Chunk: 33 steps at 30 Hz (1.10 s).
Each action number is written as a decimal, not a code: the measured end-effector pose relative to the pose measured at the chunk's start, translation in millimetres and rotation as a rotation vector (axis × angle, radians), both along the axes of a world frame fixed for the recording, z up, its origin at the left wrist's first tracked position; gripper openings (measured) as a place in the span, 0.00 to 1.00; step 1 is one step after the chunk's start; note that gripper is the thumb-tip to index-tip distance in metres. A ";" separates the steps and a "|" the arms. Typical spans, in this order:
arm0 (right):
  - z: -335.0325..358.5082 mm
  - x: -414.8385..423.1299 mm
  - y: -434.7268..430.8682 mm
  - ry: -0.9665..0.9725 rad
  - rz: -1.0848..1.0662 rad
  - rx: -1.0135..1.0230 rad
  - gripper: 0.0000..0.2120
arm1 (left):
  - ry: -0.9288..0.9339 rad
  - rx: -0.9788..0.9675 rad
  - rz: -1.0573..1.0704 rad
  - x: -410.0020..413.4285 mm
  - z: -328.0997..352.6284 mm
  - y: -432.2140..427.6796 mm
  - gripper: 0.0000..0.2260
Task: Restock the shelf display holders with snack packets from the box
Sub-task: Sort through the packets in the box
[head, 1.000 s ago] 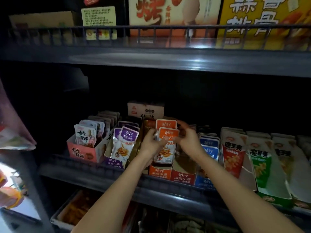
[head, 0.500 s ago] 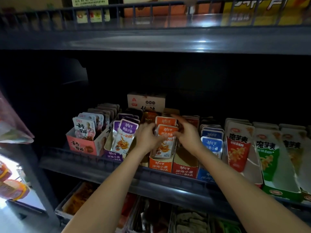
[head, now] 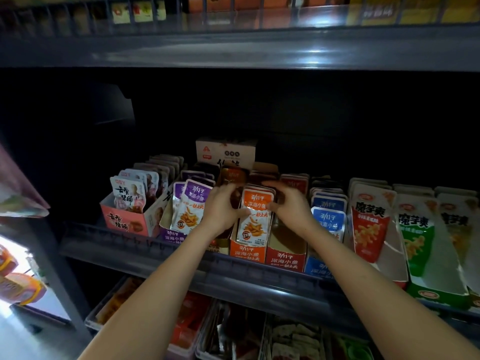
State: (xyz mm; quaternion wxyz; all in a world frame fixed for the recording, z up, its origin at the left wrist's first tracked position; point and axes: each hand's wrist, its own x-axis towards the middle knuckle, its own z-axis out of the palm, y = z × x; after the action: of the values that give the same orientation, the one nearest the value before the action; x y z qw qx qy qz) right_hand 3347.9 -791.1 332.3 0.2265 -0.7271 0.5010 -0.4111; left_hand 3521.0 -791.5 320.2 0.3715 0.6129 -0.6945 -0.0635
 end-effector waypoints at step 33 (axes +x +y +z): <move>-27.4 -83.2 171.3 -0.022 -0.080 -0.016 0.17 | 0.207 -0.063 -0.214 -38.6 -14.1 129.8 0.07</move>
State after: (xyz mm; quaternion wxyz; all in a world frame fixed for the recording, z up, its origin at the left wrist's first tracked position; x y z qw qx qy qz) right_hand 3264.7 -619.8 304.8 0.2096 -0.7038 0.5239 -0.4316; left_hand 3482.4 -661.7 306.2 0.4512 0.5137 -0.7154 -0.1437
